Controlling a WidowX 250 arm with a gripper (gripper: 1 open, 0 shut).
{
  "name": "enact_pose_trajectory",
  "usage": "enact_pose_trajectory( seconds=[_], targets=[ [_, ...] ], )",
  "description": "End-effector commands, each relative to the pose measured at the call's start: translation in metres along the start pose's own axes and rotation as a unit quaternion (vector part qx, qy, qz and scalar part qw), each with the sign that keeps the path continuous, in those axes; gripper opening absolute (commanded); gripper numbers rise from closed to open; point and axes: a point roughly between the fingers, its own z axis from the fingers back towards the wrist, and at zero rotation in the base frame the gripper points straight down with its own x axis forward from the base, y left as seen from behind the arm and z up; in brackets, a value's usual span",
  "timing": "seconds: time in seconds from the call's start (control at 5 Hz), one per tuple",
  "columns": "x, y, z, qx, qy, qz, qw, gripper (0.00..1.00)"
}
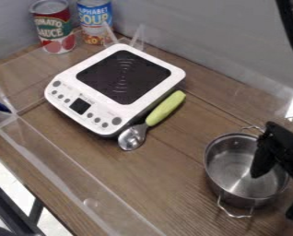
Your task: Put silver pot on the white and black stove top
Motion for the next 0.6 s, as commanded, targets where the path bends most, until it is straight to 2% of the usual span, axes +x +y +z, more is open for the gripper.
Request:
enact_pose_trajectory(
  seconds=[0.0, 0.4],
  targets=[
    [0.0108, 0.0039, 0.014, -0.002, -0.02, 0.003, 0.9998, 1.0],
    [0.0154, 0.008, 0.014, -0.001, -0.008, 0.003, 1.0, 1.0]
  ],
)
